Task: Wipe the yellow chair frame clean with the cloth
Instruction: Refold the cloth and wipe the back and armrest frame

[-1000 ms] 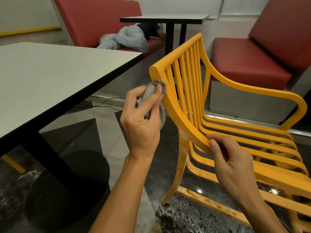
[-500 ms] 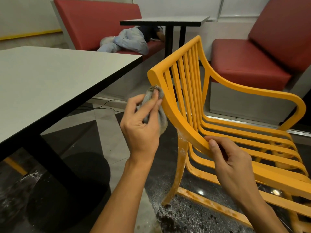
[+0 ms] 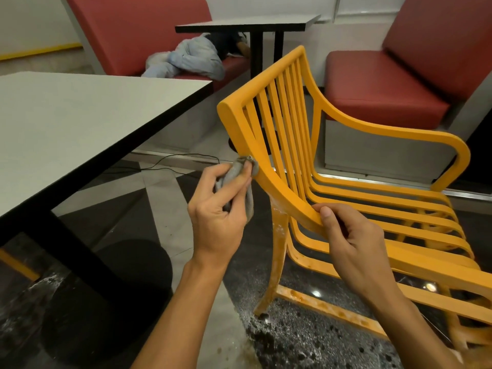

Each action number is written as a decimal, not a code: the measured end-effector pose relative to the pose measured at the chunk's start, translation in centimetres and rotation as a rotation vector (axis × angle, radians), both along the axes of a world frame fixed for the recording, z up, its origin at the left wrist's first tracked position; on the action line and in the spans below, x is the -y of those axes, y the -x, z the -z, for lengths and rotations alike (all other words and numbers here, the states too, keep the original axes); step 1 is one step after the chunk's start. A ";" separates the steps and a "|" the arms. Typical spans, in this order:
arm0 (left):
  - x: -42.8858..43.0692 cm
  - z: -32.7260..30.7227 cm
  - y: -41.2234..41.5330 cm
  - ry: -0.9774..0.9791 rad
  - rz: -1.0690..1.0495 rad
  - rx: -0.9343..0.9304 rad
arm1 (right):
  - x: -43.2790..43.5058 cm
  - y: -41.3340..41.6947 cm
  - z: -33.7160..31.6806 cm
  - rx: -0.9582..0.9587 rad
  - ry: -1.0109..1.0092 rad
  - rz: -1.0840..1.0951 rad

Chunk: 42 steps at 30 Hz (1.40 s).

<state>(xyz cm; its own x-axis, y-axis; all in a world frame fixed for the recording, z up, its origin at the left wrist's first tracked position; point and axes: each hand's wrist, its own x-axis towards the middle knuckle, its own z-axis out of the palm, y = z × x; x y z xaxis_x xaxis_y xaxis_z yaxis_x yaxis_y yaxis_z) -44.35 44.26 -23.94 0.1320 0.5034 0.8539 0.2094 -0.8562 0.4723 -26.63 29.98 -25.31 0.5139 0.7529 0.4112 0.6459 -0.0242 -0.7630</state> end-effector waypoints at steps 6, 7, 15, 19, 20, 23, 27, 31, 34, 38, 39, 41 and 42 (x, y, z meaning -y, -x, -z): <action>0.0 -1.1 -0.3 -0.021 -0.063 0.091 | 0.1 0.0 -0.2 -0.006 0.016 0.000; -0.1 -1.3 -0.4 -0.018 -0.069 0.115 | 0.1 -0.1 -0.2 -0.004 0.015 0.000; 0.7 0.4 -0.7 -0.011 -0.009 0.087 | 0.1 -0.1 -0.2 0.002 0.026 -0.001; -0.3 -0.5 -0.4 -0.035 -0.047 0.113 | 0.2 -0.2 -0.5 -0.005 0.029 -0.020; -0.3 -0.5 -0.4 -0.029 -0.053 0.115 | 0.2 -0.2 -0.6 -0.009 0.032 -0.024; 0.2 0.5 -0.6 -0.012 -0.008 0.055 | 0.4 -0.4 -1.0 -0.024 0.046 -0.033; 0.5 0.9 -0.5 -0.009 0.031 0.010 | 0.7 -0.9 -1.8 -0.164 0.095 -0.048; 0.7 1.1 -0.9 0.020 0.005 0.040 | 0.8 -1.6 -2.1 -0.284 0.125 -0.064; 1.0 2.3 -0.7 0.055 0.055 -0.044 | 1.0 -2.0 -2.3 -0.354 0.101 -0.071; 1.2 1.8 -0.7 0.044 0.035 -0.013 | 0.9 -2.1 -2.5 -0.336 0.073 -0.070; 1.1 1.6 -0.8 0.033 0.024 0.015 | 0.9 -2.1 -2.4 -0.306 0.081 -0.063; 1.0 1.4 -1.0 0.033 0.029 0.026 | 1.0 -1.9 -2.2 -0.201 0.098 -0.036; 1.1 1.6 -1.1 0.045 0.040 0.007 | 1.0 -1.9 -2.1 -0.144 0.105 -0.021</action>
